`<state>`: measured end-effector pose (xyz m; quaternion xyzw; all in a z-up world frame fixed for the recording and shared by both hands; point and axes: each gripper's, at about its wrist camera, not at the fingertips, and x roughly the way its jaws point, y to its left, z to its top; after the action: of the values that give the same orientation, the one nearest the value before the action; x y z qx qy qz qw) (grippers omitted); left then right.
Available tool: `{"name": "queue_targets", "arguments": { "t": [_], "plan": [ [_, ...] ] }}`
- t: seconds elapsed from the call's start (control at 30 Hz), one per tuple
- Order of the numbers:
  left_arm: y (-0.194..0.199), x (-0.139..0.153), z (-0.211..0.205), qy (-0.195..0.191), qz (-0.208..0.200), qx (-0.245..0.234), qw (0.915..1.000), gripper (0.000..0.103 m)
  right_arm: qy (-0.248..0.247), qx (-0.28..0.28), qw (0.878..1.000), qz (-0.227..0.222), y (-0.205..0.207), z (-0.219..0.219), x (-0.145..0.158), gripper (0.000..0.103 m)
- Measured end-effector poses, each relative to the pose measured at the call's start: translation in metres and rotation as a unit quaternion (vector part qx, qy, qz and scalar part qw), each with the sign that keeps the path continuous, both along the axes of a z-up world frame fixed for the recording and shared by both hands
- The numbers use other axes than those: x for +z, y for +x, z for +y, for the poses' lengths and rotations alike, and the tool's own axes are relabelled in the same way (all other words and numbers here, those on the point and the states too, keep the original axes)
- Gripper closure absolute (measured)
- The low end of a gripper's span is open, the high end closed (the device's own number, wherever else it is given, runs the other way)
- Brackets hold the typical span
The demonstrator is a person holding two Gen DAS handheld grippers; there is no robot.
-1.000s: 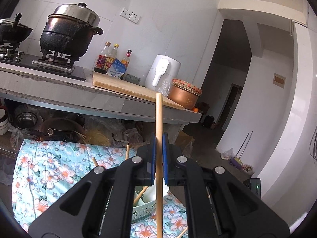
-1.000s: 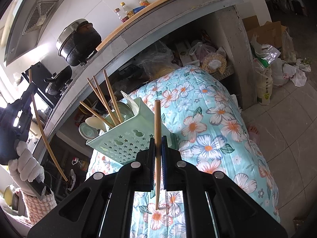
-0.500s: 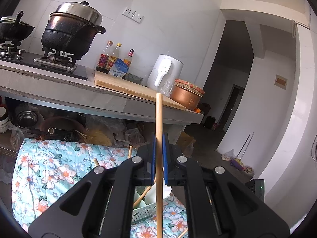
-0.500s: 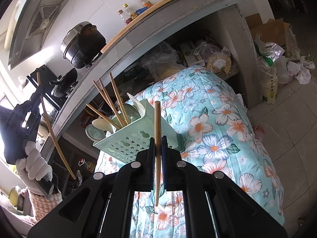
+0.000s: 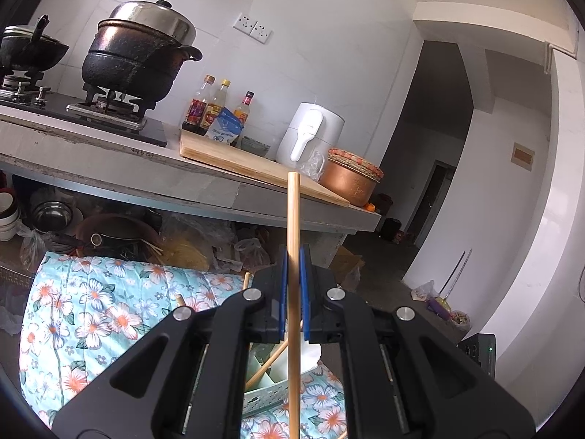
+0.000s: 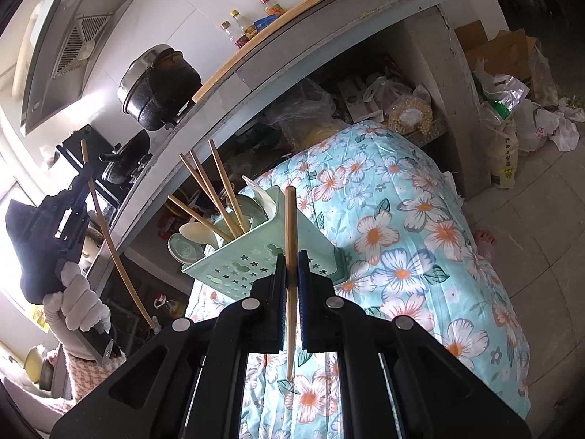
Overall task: Organize utensils
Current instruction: 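Lower the left gripper's chopstick into the holder and open it while the right gripper holds its chopstick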
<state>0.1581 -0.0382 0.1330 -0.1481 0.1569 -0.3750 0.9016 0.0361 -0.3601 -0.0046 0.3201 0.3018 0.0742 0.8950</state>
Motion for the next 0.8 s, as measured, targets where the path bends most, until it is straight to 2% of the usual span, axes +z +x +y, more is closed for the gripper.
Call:
{"name": "queue_targets", "arguments": {
  "t": [0.53,0.7,0.8],
  "plan": [
    [0.037,0.004,-0.024,-0.033,-0.015,0.048,0.9982,0.098,0.004,-0.005,1.0,0.005,0.001,-0.004,-0.003,0.097],
    [0.058,-0.001,-0.035,-0.033,-0.025,0.088,0.9952,0.098,0.004,-0.005,1.0,0.008,0.003,-0.004,-0.005,0.097],
    [0.073,-0.011,-0.04,-0.028,-0.014,0.108,0.9936,0.098,0.007,-0.006,1.0,0.012,0.005,-0.005,-0.007,0.097]
  ]
}}
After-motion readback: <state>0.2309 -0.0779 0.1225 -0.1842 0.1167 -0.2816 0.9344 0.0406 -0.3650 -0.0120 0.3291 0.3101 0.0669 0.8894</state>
